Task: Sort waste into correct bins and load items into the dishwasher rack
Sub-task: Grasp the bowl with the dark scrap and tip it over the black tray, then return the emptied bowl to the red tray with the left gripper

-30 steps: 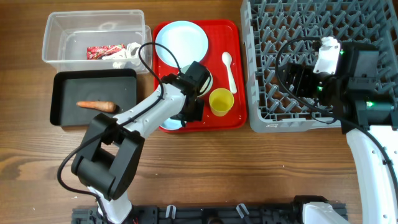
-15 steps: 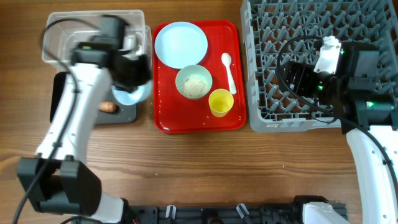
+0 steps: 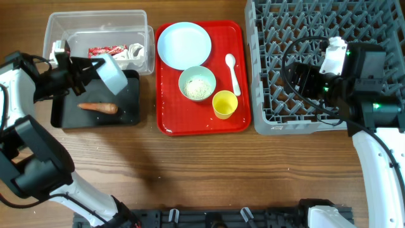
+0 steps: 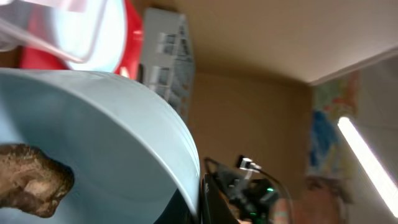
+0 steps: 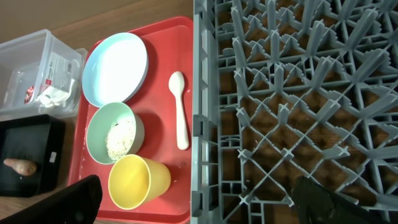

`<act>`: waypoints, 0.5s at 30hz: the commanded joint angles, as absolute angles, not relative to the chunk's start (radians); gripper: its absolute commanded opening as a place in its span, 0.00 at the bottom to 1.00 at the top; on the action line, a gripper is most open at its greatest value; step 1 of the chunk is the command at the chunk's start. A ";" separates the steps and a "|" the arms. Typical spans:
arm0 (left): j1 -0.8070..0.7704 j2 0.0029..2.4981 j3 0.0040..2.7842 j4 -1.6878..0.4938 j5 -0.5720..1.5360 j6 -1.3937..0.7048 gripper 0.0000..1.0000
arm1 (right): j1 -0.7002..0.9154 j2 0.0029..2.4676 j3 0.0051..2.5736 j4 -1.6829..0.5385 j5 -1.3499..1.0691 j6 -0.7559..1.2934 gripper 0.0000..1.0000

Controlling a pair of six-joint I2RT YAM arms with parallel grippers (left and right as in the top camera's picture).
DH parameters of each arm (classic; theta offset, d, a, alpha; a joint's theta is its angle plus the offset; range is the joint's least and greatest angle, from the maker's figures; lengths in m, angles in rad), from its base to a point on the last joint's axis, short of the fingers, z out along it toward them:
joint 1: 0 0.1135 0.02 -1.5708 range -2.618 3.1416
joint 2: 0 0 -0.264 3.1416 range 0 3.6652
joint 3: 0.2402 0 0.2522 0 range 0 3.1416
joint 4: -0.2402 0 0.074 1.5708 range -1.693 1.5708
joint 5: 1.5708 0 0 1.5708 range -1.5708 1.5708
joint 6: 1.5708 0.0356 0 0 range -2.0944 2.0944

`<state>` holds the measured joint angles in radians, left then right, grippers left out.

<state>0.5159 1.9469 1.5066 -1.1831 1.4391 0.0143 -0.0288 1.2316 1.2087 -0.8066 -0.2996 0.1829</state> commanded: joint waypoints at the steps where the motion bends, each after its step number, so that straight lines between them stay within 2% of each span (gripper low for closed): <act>1: 0.526 1.948 1.505 -1.188 1.578 -0.018 0.04 | -0.025 1.242 1.229 -0.802 -0.316 0.194 1.00; 9: 0.525 1.947 1.505 -1.178 1.533 -0.034 0.04 | -0.025 1.242 1.229 -0.802 -0.316 0.193 1.00; 12: 0.501 1.918 1.507 -1.171 1.399 -0.034 0.04 | -0.025 1.242 1.229 -0.803 -0.315 0.189 1.00; 15: 0.426 1.829 1.525 -1.161 1.131 -0.034 0.04 | -0.025 1.242 1.229 -0.801 -0.316 0.186 1.00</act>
<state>0.5022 1.9404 1.5066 -1.1728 1.4067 -0.0322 -0.0288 1.2316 1.2087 -0.8070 -0.2996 0.1829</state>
